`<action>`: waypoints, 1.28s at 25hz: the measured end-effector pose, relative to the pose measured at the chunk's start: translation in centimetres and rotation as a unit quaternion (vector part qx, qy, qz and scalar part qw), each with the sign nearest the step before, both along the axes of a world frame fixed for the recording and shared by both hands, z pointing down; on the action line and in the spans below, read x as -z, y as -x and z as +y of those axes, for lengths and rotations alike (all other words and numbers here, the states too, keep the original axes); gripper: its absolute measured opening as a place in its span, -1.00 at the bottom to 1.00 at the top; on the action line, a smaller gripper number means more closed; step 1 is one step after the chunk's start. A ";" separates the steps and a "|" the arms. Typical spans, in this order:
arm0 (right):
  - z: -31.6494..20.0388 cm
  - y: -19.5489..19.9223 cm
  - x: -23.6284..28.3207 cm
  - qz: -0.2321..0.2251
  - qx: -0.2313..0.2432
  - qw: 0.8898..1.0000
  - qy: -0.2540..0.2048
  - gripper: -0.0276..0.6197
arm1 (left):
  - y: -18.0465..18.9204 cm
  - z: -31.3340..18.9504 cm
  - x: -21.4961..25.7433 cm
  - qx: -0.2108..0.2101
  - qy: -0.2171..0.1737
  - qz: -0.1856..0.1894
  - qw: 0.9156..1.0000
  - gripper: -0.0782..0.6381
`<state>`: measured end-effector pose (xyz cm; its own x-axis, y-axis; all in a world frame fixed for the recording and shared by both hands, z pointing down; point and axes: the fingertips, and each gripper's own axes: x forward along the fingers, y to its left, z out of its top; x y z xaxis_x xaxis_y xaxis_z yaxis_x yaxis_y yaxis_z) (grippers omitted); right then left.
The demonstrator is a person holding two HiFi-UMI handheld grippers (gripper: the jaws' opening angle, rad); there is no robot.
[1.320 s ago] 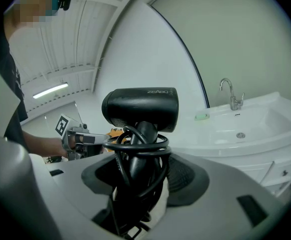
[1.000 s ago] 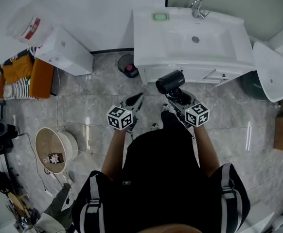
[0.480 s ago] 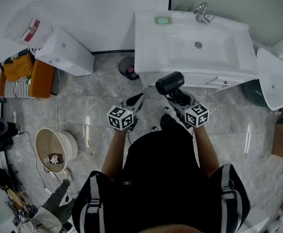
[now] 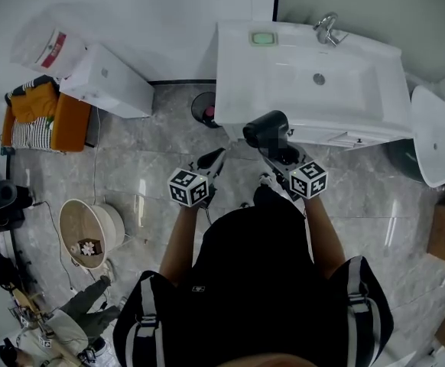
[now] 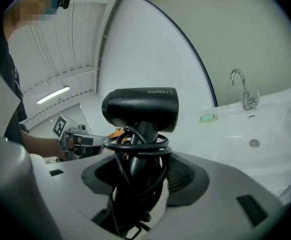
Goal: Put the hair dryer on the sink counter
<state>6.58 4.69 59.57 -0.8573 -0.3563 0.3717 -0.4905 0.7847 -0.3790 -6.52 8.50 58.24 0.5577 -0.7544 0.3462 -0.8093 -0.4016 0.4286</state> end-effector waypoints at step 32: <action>-9.4 0.2 -1.1 0.014 0.069 0.997 0.011 0.02 | -0.7 -10.2 0.0 0.051 -0.003 0.005 0.999 -0.73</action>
<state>6.36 -4.73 60.70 -0.8869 -0.2267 0.4025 -0.3887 0.8371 -0.3849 -5.79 -1.69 58.26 0.4804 -0.8097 0.3370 -0.8423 -0.3189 0.4345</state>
